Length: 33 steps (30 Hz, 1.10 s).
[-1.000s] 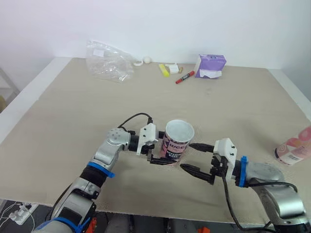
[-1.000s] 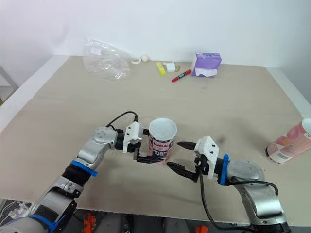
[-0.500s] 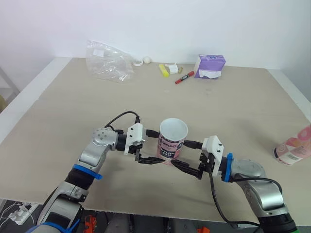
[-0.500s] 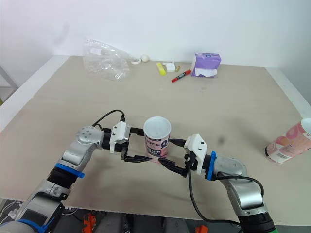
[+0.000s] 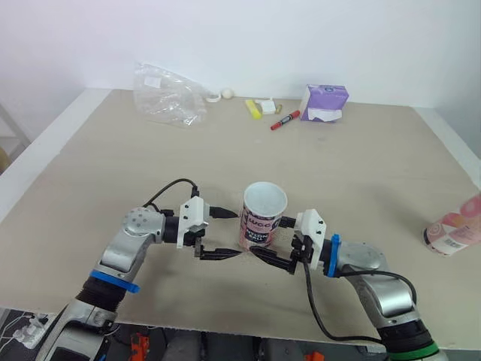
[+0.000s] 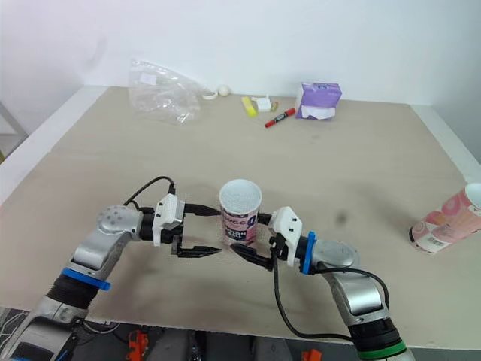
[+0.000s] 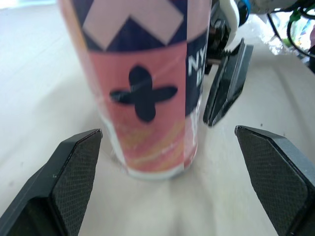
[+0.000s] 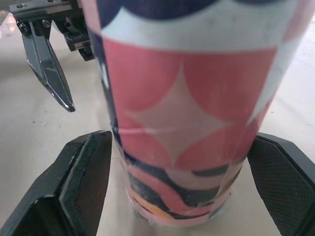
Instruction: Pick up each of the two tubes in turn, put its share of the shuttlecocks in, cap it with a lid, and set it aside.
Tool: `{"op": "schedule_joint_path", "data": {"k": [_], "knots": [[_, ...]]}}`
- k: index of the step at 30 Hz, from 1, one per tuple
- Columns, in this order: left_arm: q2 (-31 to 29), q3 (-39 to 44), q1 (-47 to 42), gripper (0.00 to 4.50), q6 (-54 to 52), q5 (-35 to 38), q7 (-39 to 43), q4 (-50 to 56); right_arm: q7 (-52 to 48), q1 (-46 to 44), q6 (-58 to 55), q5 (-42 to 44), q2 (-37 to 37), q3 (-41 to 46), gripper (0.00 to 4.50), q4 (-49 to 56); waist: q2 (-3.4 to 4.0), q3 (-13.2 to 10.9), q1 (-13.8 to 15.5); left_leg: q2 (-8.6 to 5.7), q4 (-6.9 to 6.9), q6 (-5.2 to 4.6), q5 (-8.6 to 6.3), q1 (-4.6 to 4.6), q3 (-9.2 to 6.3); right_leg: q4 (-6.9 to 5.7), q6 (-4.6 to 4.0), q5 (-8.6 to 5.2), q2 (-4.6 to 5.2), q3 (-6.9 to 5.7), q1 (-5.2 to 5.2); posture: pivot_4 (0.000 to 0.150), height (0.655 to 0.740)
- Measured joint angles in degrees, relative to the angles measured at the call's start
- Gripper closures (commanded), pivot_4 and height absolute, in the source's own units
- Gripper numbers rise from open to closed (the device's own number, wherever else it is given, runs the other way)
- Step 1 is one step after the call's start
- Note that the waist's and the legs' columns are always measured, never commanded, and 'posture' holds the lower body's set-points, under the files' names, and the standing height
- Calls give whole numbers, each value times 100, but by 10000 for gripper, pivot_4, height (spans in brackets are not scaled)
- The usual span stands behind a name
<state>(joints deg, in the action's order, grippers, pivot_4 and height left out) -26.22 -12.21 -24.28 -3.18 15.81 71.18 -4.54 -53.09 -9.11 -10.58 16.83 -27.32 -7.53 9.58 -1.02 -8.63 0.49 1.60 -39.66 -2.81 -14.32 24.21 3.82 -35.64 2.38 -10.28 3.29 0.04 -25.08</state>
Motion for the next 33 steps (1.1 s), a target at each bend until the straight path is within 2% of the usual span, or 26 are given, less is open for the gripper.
{"op": "schedule_joint_path", "data": {"k": [23,24,25,27,28,33], "knots": [[-100,29,94,0,-45,41,-81,87,138,-603,179,-161,573,-358,157,-667,0,0,-4,2,0,19,11,-3,-1,-31,-14,0,-4,-1,-9,1500,7400],[-101,30,94,0,-45,41,-85,87,135,-610,179,-160,573,-358,4107,-676,0,0,-4,2,0,20,12,-3,-2,-33,-15,-1,-4,-1,-10,1500,7400],[-101,30,94,0,-45,40,-86,87,132,-610,179,-159,573,-358,5631,-678,0,0,-4,2,0,20,12,-3,-1,-34,-15,-1,-4,-1,-11,1500,7400],[-105,30,94,0,-43,39,-87,87,107,-612,179,-154,573,-357,13757,-681,0,0,-4,2,0,21,13,-4,-2,-36,-16,-2,-5,-1,-12,1500,7400],[-110,30,94,0,-42,39,-88,86,102,-615,179,-154,573,-357,15958,-681,0,0,-4,2,0,21,13,-4,-2,-37,-16,-3,-5,-1,-12,1500,7400],[-123,30,94,0,-32,33,-92,71,107,-618,178,-155,570,-355,15958,-680,0,0,-4,3,0,22,13,-4,-1,-37,-15,-4,-6,0,-12,1500,7400]]}}
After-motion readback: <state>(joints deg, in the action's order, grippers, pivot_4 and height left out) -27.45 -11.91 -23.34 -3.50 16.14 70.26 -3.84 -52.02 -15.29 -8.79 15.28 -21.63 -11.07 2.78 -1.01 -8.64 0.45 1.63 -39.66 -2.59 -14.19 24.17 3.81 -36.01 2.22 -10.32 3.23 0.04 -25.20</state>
